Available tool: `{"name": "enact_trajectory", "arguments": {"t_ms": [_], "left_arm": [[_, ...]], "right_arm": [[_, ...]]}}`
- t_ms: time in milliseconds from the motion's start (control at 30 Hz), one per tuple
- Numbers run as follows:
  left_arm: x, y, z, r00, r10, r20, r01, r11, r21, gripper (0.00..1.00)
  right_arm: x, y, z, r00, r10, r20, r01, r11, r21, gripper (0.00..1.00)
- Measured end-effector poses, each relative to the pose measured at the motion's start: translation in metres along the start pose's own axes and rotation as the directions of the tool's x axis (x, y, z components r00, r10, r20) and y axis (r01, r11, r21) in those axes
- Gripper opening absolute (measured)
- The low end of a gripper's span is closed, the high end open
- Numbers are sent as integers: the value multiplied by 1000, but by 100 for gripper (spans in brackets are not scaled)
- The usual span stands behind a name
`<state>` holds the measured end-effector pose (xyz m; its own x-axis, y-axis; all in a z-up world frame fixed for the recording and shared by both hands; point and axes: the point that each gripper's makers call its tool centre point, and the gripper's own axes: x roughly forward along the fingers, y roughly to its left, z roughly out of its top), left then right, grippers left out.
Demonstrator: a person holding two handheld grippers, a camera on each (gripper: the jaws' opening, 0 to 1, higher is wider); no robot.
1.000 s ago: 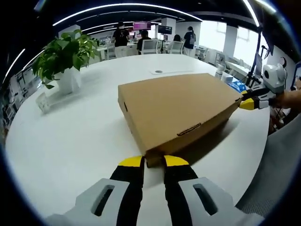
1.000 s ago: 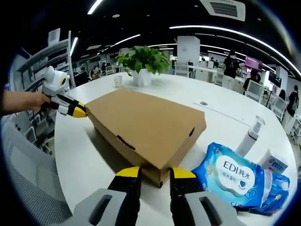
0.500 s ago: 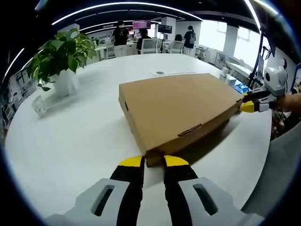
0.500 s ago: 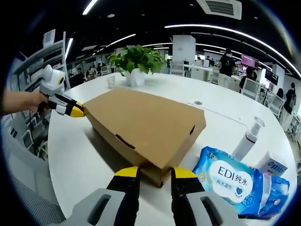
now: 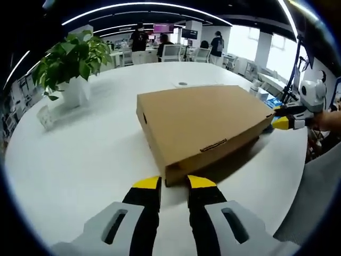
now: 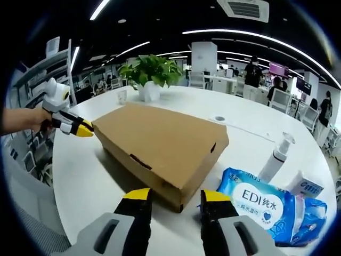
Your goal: Operate the shoe box by opening the lid, removing the specified soft item, and placing it in the target area until the item is outside and the box remains undamaged.
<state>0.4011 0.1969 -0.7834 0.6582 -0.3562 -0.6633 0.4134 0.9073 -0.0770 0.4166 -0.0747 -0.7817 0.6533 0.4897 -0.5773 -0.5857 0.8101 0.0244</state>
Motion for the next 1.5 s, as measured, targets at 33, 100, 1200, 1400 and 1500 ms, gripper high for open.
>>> {"name": "enact_trajectory", "arguments": {"t_ms": [33,100,1200,1400,1500], "left_arm": [[-3,0,0,1000,3,7,-3,1000,5,21],[-8,-1,0,1000,5,15,-5,1000,1,22],[-105,-71,7,985,-39,170,25,996,87,77],[-114,-85,5,979,-78,186,59,992,107,90],[-116,-92,4,978,-89,188,65,990,126,96]], "right_arm": [[-3,-1,0,1000,0,5,0,1000,7,34],[-10,-3,2,1000,-10,14,10,1000,-1,36],[-166,-36,-26,979,-187,84,186,982,19,92],[-191,-37,-38,972,-218,89,212,974,75,96],[-199,-35,-43,970,-226,93,217,972,94,99]]}}
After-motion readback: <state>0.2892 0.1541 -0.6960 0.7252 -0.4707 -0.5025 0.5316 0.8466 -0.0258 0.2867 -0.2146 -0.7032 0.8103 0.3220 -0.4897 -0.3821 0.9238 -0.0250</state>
